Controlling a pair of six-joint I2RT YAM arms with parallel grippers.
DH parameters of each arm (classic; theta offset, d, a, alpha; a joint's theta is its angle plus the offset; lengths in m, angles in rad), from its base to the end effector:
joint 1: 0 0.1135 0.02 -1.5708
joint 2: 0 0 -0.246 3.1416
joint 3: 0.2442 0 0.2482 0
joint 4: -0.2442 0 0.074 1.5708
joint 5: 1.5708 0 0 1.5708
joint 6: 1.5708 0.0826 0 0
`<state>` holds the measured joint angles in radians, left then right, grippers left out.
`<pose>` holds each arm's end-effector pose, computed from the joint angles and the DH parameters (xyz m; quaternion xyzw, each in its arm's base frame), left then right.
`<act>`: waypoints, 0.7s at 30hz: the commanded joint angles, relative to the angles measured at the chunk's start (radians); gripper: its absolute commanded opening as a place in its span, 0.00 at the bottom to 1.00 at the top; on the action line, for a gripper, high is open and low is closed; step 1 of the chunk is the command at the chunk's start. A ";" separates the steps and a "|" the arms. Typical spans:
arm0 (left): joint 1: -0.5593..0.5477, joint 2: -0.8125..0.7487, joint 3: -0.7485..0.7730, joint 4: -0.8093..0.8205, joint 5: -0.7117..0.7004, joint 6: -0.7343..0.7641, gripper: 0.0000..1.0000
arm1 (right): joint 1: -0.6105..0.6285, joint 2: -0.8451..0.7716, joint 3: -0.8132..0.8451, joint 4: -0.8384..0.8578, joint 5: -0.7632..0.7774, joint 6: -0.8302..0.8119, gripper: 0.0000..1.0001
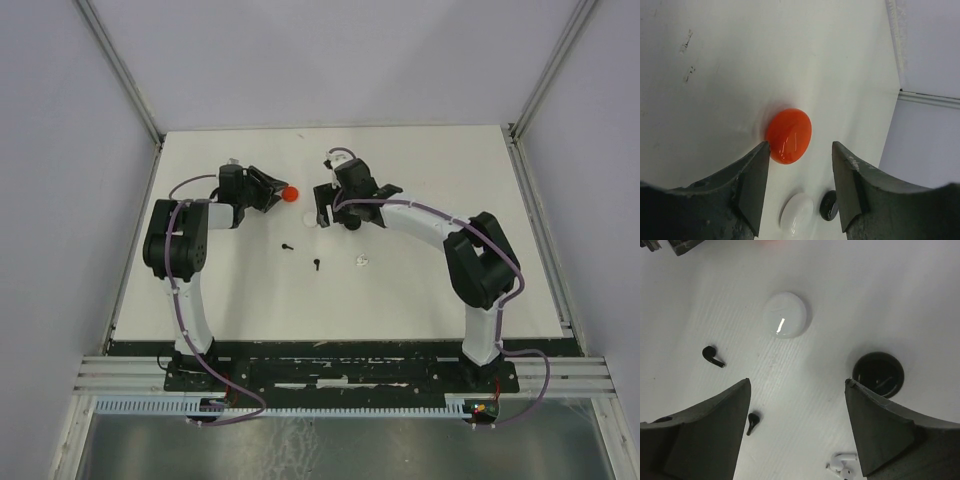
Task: Insert the wireless bluetooth earbuds into the charging case
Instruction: Place the charging case at the center of the board, then pick up the charging case at the center of the board.
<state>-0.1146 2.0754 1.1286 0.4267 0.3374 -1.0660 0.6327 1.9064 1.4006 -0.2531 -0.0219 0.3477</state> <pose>0.4541 -0.0798 0.0929 -0.3157 0.7967 -0.3959 0.3299 0.3654 0.2701 0.1738 -0.1347 0.9087 0.1948 0.3436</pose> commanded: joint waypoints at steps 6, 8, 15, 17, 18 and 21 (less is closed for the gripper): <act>0.026 -0.217 -0.079 -0.101 -0.116 0.111 0.64 | 0.052 0.176 0.248 -0.095 0.019 -0.043 0.84; 0.027 -0.289 -0.136 -0.095 -0.131 0.111 0.65 | 0.059 0.218 0.296 -0.119 0.028 -0.050 0.84; 0.015 -0.520 -0.381 0.031 -0.122 0.056 0.64 | 0.070 0.318 0.421 -0.172 0.074 -0.093 0.85; 0.011 -0.575 -0.431 0.033 -0.115 0.056 0.64 | 0.073 0.341 0.450 -0.194 0.078 -0.100 0.85; 0.011 -0.598 -0.447 0.033 -0.112 0.061 0.64 | 0.077 0.349 0.459 -0.196 0.080 -0.103 0.85; 0.011 -0.666 -0.484 0.008 -0.119 0.078 0.64 | 0.082 0.374 0.482 -0.203 0.088 -0.106 0.85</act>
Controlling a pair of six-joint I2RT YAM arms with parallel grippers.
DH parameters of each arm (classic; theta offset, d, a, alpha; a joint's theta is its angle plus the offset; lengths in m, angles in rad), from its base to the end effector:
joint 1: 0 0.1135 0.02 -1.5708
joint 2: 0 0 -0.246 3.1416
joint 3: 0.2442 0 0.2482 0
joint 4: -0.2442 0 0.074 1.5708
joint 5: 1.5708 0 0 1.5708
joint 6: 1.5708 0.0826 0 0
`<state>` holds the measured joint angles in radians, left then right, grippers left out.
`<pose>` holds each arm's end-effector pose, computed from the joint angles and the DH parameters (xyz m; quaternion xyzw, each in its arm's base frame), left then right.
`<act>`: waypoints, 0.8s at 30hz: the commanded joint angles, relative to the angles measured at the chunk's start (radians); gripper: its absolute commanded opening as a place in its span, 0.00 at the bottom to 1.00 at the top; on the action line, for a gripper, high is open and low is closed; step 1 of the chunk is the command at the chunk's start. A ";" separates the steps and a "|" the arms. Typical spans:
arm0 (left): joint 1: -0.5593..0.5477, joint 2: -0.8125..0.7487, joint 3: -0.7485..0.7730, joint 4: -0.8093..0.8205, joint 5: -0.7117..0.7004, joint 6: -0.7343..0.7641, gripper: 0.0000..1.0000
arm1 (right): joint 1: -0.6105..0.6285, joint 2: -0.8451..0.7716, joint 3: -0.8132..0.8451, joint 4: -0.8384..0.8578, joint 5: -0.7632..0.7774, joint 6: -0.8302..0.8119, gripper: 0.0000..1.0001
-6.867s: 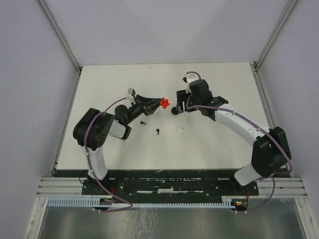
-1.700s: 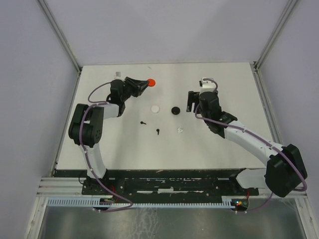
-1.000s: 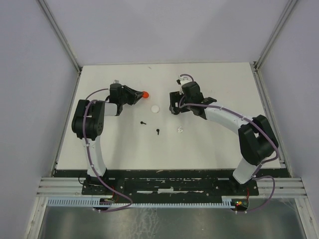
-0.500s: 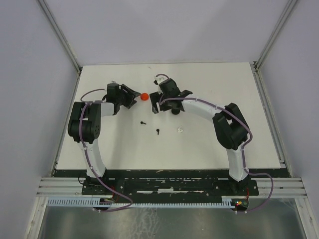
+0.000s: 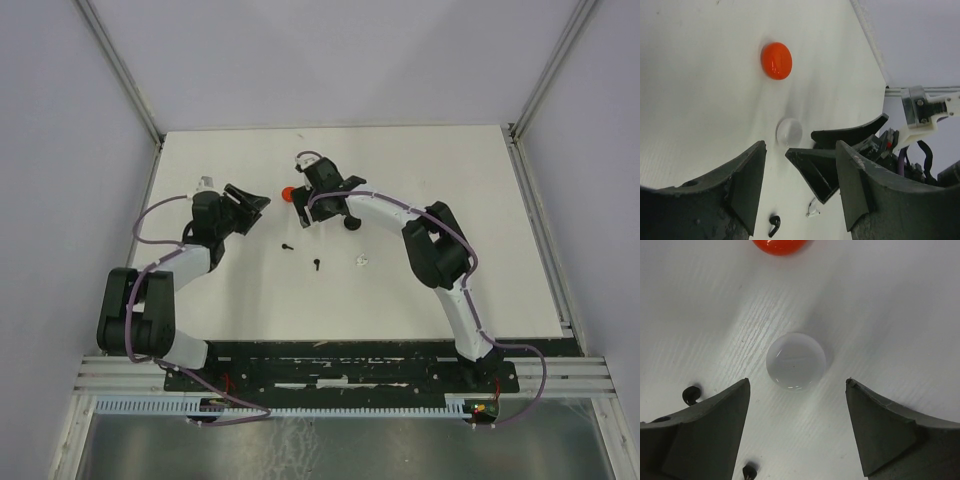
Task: Insert the wireless bluetooth earbuds into the charging case
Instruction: Pick up the charging case at the center of the board.
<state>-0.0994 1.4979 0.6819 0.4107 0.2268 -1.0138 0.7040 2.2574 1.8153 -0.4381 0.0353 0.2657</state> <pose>0.3492 -0.0535 0.1636 -0.3103 0.7719 -0.3691 0.4143 0.3975 0.3337 0.1343 -0.1987 0.9196 0.1430 0.3072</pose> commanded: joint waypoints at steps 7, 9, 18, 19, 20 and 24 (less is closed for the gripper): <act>-0.005 -0.159 -0.078 0.007 -0.001 0.042 0.65 | 0.030 0.072 0.106 -0.034 0.069 -0.041 0.85; -0.004 -0.167 -0.086 0.007 0.005 0.044 0.65 | 0.032 0.080 0.109 -0.032 0.080 -0.044 0.85; -0.003 -0.182 -0.110 0.006 0.011 0.054 0.65 | 0.037 0.101 0.109 -0.026 0.101 -0.052 0.77; -0.003 -0.182 -0.111 0.008 0.012 0.053 0.65 | 0.036 0.103 0.109 -0.026 0.102 -0.052 0.76; -0.003 -0.182 -0.111 0.007 0.012 0.054 0.65 | 0.037 0.106 0.108 -0.024 0.104 -0.052 0.75; -0.003 -0.183 -0.115 0.007 0.012 0.056 0.65 | 0.036 0.112 0.107 -0.018 0.112 -0.057 0.71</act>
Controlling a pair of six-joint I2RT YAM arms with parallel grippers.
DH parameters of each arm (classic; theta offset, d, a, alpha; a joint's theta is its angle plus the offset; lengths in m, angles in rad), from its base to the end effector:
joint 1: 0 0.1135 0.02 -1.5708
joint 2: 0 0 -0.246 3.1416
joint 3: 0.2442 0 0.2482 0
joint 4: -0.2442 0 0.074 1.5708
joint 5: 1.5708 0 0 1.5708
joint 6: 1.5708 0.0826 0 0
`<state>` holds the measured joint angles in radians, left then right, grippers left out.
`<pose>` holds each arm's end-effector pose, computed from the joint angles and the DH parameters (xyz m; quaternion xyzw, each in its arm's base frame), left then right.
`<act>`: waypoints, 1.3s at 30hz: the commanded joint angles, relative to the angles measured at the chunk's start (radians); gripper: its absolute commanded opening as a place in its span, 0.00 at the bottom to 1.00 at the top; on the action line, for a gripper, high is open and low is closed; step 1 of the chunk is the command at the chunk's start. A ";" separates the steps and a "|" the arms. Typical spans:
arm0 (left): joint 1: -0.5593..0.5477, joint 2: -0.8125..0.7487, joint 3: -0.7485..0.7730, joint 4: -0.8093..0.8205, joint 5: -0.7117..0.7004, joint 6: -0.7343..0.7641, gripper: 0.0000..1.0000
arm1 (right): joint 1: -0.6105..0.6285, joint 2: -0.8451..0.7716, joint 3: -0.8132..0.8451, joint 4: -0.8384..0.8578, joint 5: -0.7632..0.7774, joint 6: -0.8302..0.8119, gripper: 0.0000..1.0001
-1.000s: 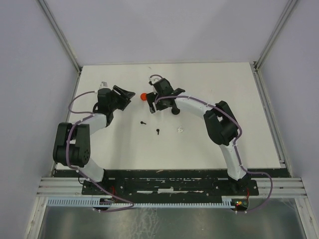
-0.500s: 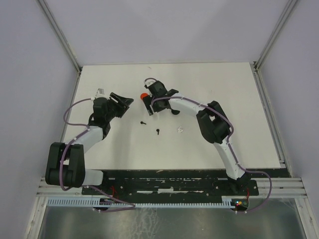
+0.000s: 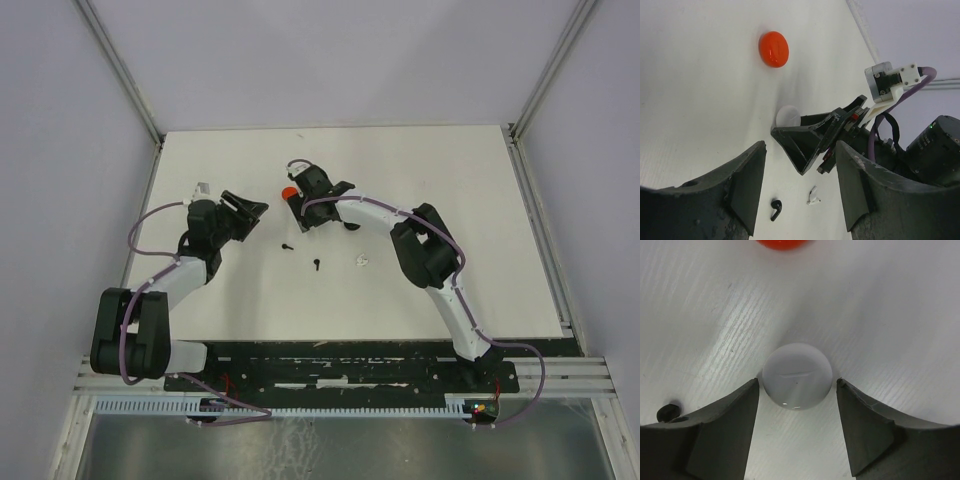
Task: Insert the wireless bluetooth earbuds into the charging case
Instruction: Pick up the charging case at the center of the board.
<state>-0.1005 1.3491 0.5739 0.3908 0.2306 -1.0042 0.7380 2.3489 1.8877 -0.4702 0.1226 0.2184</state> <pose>0.3196 -0.0512 0.1699 -0.3018 0.7691 -0.3726 0.4227 0.3975 0.3479 0.1101 -0.2248 0.9207 0.0927 0.3053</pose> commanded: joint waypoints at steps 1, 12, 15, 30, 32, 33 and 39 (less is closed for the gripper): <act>-0.002 -0.032 -0.006 0.026 0.009 0.048 0.65 | 0.003 0.024 0.034 0.017 0.025 -0.011 0.70; 0.001 -0.001 -0.007 0.044 0.030 0.051 0.64 | 0.002 0.004 0.001 0.043 0.028 -0.033 0.38; 0.000 0.028 -0.001 0.067 0.067 0.051 0.64 | 0.001 -0.091 -0.135 0.159 0.028 -0.090 0.21; -0.007 0.268 0.109 0.254 0.471 0.054 0.61 | -0.143 -0.482 -0.565 0.410 -0.532 -0.253 0.14; -0.015 0.274 0.111 0.262 0.481 0.063 0.61 | -0.146 -0.488 -0.560 0.383 -0.567 -0.265 0.14; -0.021 0.275 0.114 0.261 0.483 0.067 0.61 | -0.147 -0.487 -0.553 0.366 -0.580 -0.270 0.14; -0.075 0.310 0.154 0.263 0.491 0.083 0.59 | -0.146 -0.491 -0.520 0.300 -0.626 -0.281 0.14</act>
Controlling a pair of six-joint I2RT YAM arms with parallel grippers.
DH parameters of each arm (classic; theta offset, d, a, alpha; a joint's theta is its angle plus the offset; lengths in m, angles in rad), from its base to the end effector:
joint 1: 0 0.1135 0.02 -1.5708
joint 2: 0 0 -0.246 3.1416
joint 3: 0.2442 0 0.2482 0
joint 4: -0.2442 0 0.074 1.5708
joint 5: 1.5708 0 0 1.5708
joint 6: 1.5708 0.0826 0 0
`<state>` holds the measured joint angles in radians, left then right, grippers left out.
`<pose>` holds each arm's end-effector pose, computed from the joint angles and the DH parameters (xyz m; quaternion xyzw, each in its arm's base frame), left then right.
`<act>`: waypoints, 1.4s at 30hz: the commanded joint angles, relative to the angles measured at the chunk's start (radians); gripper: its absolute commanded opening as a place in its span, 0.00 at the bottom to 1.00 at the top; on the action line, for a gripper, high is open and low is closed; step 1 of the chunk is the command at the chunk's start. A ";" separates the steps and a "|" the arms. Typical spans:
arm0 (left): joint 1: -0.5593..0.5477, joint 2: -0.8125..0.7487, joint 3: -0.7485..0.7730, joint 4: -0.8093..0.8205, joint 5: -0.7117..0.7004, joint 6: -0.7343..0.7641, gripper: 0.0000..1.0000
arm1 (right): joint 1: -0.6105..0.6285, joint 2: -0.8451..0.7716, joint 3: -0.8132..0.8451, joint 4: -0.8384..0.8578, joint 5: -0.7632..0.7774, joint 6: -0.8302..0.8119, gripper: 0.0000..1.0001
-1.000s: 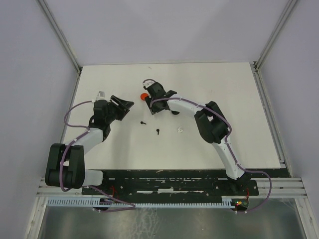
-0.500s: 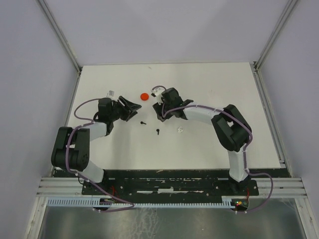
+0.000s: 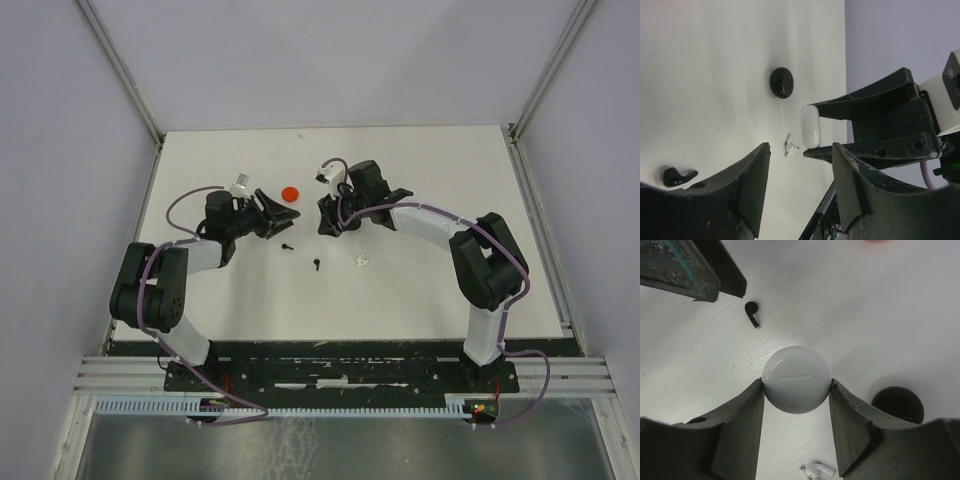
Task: Insert the wireless bluetooth earbuds into the charging case
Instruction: Pick up the charging case at the center of the board, then open the charging case.
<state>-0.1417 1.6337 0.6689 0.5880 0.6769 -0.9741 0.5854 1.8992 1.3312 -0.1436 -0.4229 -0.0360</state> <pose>0.3398 -0.1007 0.1443 -0.1447 0.7890 -0.5137 0.3045 0.3545 0.2756 0.1699 -0.3550 0.8196 0.2941 0.3402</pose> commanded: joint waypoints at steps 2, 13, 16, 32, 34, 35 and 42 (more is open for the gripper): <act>-0.054 0.043 0.077 0.066 0.046 0.054 0.58 | 0.005 -0.047 0.035 -0.033 -0.085 -0.025 0.13; -0.129 0.102 0.100 0.072 0.044 0.067 0.57 | 0.005 -0.071 0.012 -0.026 -0.108 -0.026 0.13; -0.141 0.108 0.100 0.070 0.041 0.068 0.57 | 0.006 -0.071 0.013 -0.019 -0.117 -0.022 0.13; -0.168 0.117 0.118 0.070 0.027 0.064 0.43 | 0.005 -0.071 0.008 -0.012 -0.126 -0.019 0.13; -0.168 0.117 0.118 0.070 0.027 0.063 0.38 | 0.005 -0.070 0.008 -0.011 -0.121 -0.019 0.13; -0.168 0.117 0.118 0.072 0.027 0.062 0.35 | 0.005 -0.069 0.007 -0.012 -0.120 -0.019 0.13; -0.169 0.115 0.113 0.091 0.031 0.048 0.14 | 0.006 -0.061 0.014 -0.009 -0.106 -0.003 0.27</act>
<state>-0.3054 1.7432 0.7555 0.6163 0.6975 -0.9630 0.5911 1.8782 1.3308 -0.1947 -0.5148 -0.0505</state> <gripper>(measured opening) 0.315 0.575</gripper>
